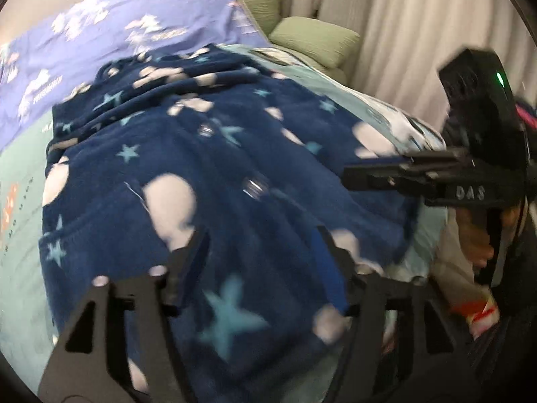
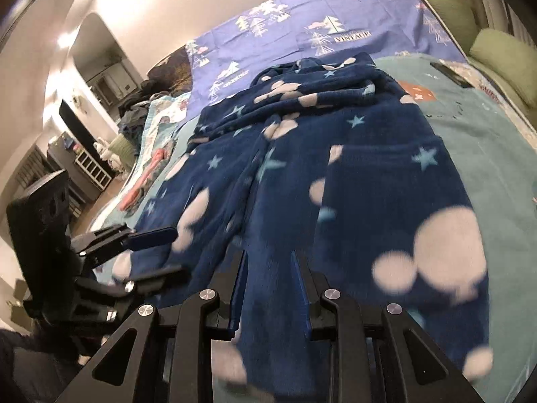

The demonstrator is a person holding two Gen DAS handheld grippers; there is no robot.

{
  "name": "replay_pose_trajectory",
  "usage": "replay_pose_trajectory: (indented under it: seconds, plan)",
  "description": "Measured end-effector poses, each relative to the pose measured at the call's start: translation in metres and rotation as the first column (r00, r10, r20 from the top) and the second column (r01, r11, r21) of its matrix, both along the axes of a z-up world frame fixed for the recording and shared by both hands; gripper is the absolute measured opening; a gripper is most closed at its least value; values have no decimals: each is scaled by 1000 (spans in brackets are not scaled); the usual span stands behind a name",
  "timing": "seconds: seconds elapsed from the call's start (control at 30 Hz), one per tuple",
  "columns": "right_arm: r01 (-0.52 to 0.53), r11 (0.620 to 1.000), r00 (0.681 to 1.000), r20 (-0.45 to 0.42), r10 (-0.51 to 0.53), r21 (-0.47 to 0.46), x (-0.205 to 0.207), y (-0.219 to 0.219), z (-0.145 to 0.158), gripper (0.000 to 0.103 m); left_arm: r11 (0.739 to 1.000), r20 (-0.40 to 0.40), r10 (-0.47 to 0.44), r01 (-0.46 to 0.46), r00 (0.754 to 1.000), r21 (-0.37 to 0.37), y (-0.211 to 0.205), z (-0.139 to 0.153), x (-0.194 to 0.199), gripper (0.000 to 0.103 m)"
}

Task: Fold small clothes

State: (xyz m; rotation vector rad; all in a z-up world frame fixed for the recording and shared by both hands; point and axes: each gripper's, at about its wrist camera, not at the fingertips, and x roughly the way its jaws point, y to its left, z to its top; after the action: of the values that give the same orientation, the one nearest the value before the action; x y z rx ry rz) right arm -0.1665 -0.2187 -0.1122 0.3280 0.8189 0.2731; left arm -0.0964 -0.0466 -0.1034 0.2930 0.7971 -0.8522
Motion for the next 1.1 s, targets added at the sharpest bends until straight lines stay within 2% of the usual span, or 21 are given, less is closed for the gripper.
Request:
replay_pose_trajectory:
  seconds: [0.13, 0.3, 0.37, 0.4, 0.43, 0.47, 0.5, 0.57, 0.67, 0.77, 0.8, 0.87, 0.9, 0.93, 1.0, 1.03, 1.1]
  plan:
    - [-42, 998, 999, 29, 44, -46, -30, 12, -3, 27, 997, 92, -71, 66, 993, 51, 3, -5, -39, 76]
    - [-74, 994, 996, 35, 77, -85, -50, 29, -14, 27, 995, 77, -61, 55, 995, 81, -3, -26, -52, 76]
    - [-73, 990, 996, 40, 78, -124, -54, 35, -17, 27, 995, 76, -35, 28, 996, 95, -6, -37, -46, 66]
    - [-74, 987, 996, 45, 81, -145, -56, 39, -17, 33, 995, 66, -21, 15, 998, 97, -6, -42, -42, 56]
    - [-75, 983, 995, 53, 85, -166, -58, 42, -17, 43, 997, 57, -7, 3, 998, 81, -4, -43, -39, 48]
    - [-78, 975, 993, 69, 94, -207, -62, 49, -17, 47, 998, 47, 1, -4, 999, 59, -1, -41, -38, 37]
    - [-85, 968, 991, 81, 107, -238, -64, 54, -16, 51, 999, 17, 11, -11, 1000, 31, 2, -37, -35, 19]
    - [-100, 955, 987, 96, 131, -280, -67, 65, -17, 52, 998, -71, 39, -43, 997, -51, 14, -27, -25, 15]
    - [-91, 933, 984, 114, 138, -348, -65, 82, -22, 52, 985, -157, 45, -70, 987, -158, 29, -18, -18, 15]
    - [-76, 901, 984, 113, 136, -428, -58, 97, -36, 52, 974, -179, 39, -77, 983, -211, 34, -11, -18, 15]
    - [-68, 891, 985, 114, 133, -450, -55, 100, -40, 51, 973, -180, 38, -77, 983, -216, 33, -9, -19, 15]
    - [-15, 879, 986, 141, 93, -476, -50, 100, -45, 25, 971, -178, 32, -73, 983, -228, 33, -4, -19, 15]
    - [-4, 888, 986, 145, 79, -459, -49, 96, -44, 17, 970, -179, 28, -70, 983, -234, 34, -2, -19, 15]
    - [-2, 913, 987, 146, 67, -408, -48, 89, -40, 13, 968, -178, 23, -66, 984, -241, 34, 1, -20, 15]
    - [-14, 942, 983, 167, 74, -336, -53, 83, -30, 12, 965, -172, 10, -55, 985, -256, 35, 7, -21, 15]
    - [-36, 947, 978, 183, 99, -320, -57, 84, -24, 12, 963, -167, 1, -46, 986, -265, 35, 11, -22, 15]
    - [-88, 929, 965, 199, 169, -361, -67, 95, -16, 12, 958, -165, -16, -32, 986, -284, 36, 18, -23, 15]
